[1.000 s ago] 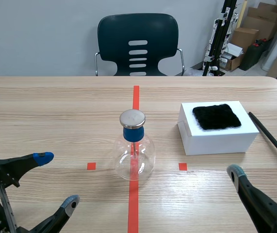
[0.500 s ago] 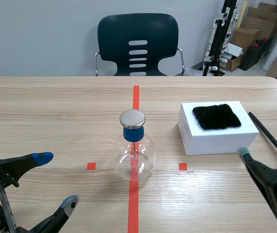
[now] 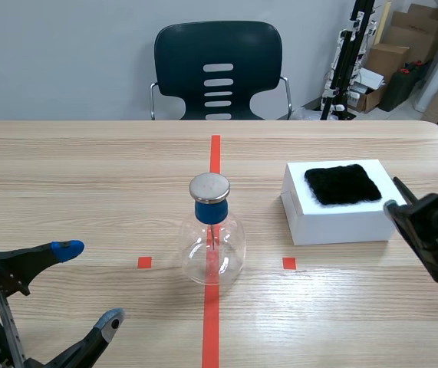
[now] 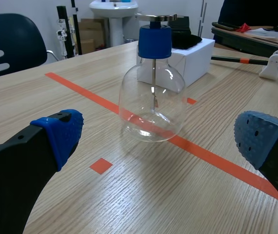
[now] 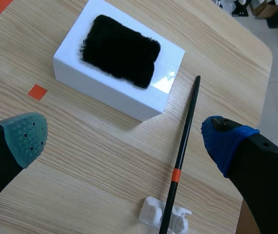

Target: Do the electroscope experiment. pick up the black charging rod

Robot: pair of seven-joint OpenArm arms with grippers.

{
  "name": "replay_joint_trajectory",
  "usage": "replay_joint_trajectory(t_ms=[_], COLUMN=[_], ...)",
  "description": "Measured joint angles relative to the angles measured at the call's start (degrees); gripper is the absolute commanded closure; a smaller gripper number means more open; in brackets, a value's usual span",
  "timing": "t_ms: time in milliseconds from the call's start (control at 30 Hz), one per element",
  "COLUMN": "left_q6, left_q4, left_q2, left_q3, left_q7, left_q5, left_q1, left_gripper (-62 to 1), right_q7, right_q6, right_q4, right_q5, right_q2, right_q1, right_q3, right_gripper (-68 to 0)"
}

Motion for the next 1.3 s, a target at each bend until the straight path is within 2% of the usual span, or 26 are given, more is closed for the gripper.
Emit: replay_joint_trajectory(t_ms=[200, 333, 433, 733, 1000, 1300], left_q6=[0.0, 0.0, 0.0, 0.0, 0.0, 0.0], left_q4=[0.0, 0.0, 0.0, 0.0, 0.0, 0.0], left_q2=[0.0, 0.0, 0.0, 0.0, 0.0, 0.0], left_q3=[0.0, 0.0, 0.0, 0.0, 0.0, 0.0], left_q7=[0.0, 0.0, 0.0, 0.0, 0.0, 0.0], left_q5=[0.0, 0.0, 0.0, 0.0, 0.0, 0.0], left_q1=[0.0, 0.0, 0.0, 0.0, 0.0, 0.0], left_gripper=[-62.3, -62.3, -62.3, -62.3, -62.3, -62.3], right_q7=[-8.8, -15.0, -17.4, -18.2, -18.2, -17.7], right_q6=[0.0, 0.0, 0.0, 0.0, 0.3, 0.5], right_q4=[-7.0, -13.2, -17.7, -30.1, -34.3, -41.5], right_q5=[2.6, 5.6, 7.1, 7.1, 5.4, 5.4], right_q2=[1.1, 1.0, 1.0, 0.8, 0.9, 3.1], right_q1=[8.4, 13.1, 16.2, 23.0, 24.5, 26.7], right_q3=[-5.3, -6.6, -6.7, -5.9, 1.8, 2.0], right_gripper=[-67.9, -67.9, -67.9, -67.9, -67.9, -67.9])
